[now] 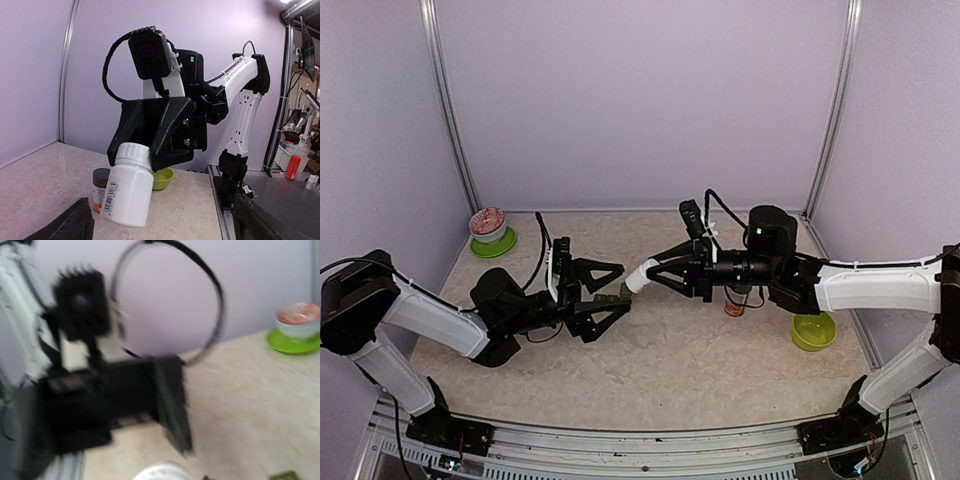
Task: Sort the pills into containers
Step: Pass from the left arm to the right, then place the pill bottle at the center of the board.
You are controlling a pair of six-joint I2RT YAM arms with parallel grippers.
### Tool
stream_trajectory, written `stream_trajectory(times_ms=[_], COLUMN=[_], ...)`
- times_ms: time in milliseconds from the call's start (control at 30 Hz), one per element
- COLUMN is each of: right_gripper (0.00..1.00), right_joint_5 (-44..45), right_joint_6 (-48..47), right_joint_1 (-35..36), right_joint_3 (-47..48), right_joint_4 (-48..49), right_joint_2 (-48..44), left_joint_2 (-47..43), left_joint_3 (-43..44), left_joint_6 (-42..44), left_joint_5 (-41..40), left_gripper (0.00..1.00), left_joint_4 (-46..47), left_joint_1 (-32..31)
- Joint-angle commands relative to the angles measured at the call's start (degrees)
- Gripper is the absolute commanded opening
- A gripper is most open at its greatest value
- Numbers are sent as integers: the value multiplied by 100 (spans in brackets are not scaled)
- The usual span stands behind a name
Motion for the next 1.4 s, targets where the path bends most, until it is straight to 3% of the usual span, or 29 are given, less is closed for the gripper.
stream_trajectory(times_ms=[0,200,367,833,1167,1367], right_gripper=[19,19,19,23,25,37], right_joint_5=[574,1168,1899,2785,2834,2742], right_joint_6=[-794,-1408,-1519,-1546,-1617,-1646], right_joint_1=[-21,-15,-17,371,424,426], right_joint_3=[328,762,1044,1674,1693,1662], right_joint_4=[-1475,-2939,-3505,-3537,-3489,-3433], right_joint_2=[-295,-36,523,2202,2472,2412], left_joint_2=[-765,-1546,-1920,-1944,-1990,-1865], left_joint_3=[-251,-398,-558,-606,-636,-602], left_joint_6=[594,968,901,384,478,488], left_joint_5=[-398,-953,-1572,-3102,-3522,-3442], left_gripper=[99,99,99,99,99,99], left_joint_4=[-1021,-2478,-2978,-3553,-3897,-3964], left_joint_1=[6,68,169,284,258,267])
